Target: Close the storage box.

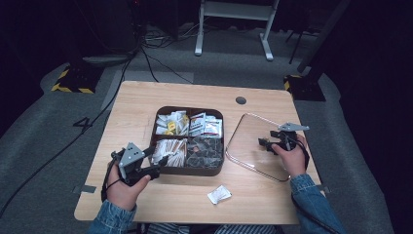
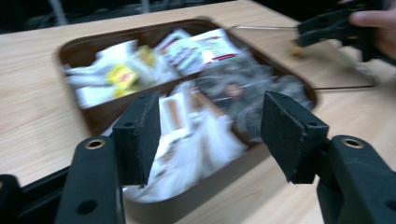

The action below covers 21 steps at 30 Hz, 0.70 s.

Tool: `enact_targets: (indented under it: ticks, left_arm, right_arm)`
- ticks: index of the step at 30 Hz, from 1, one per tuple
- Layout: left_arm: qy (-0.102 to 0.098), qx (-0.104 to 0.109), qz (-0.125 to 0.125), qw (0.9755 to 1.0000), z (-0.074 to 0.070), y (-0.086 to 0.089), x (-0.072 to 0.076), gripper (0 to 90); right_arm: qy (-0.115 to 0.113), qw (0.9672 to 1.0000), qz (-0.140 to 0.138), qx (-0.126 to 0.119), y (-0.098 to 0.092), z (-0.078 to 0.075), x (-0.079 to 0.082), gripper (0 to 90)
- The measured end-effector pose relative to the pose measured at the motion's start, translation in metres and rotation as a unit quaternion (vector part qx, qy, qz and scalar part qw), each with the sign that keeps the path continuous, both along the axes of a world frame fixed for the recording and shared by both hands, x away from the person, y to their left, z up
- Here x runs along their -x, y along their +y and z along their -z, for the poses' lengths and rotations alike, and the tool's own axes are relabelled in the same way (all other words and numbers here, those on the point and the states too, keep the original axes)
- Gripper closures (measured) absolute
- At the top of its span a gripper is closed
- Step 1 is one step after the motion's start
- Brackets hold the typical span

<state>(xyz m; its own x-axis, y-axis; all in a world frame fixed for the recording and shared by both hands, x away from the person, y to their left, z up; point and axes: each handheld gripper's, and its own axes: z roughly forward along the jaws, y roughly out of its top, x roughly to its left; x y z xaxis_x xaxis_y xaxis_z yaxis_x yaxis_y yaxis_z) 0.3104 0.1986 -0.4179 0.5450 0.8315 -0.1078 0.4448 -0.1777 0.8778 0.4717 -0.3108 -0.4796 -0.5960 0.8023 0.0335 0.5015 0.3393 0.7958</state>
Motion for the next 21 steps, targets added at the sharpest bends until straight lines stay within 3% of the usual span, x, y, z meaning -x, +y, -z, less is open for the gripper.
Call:
enact_targets:
  ticks: [2, 6, 11, 15, 17, 21]
  left_arm:
    - [0.002, -0.013, -0.020, 0.9997, 0.002, 0.009, -0.002, 36.8]
    - [0.011, -0.020, -0.059, 0.9980, 0.009, 0.029, -0.006, 35.9]
    - [0.021, -0.053, -0.109, 0.9924, 0.025, 0.046, -0.015, 35.1]
    - [0.028, -0.051, -0.125, 0.9904, 0.031, 0.056, -0.020, 34.5]
    - [0.033, -0.049, -0.130, 0.9897, 0.033, 0.060, -0.022, 34.2]
    - [0.042, -0.046, -0.135, 0.9889, 0.038, 0.063, -0.025, 34.2]
  right_arm:
    - [0.002, 1.0000, -0.005, 0.005, 0.002, 0.001, -0.001, 33.2]
    - [0.009, 0.9999, -0.006, 0.009, 0.003, 0.005, -0.001, 39.1]
    - [0.017, 0.9998, -0.007, 0.012, 0.001, 0.008, 0.000, 42.4]
    - [0.024, 0.9996, -0.005, 0.013, -0.001, 0.012, 0.001, 46.8]
    - [0.026, 0.9995, -0.005, 0.017, -0.003, 0.013, 0.002, 57.3]
    - [0.028, 0.9993, 0.006, 0.024, -0.004, 0.010, 0.006, 58.9]
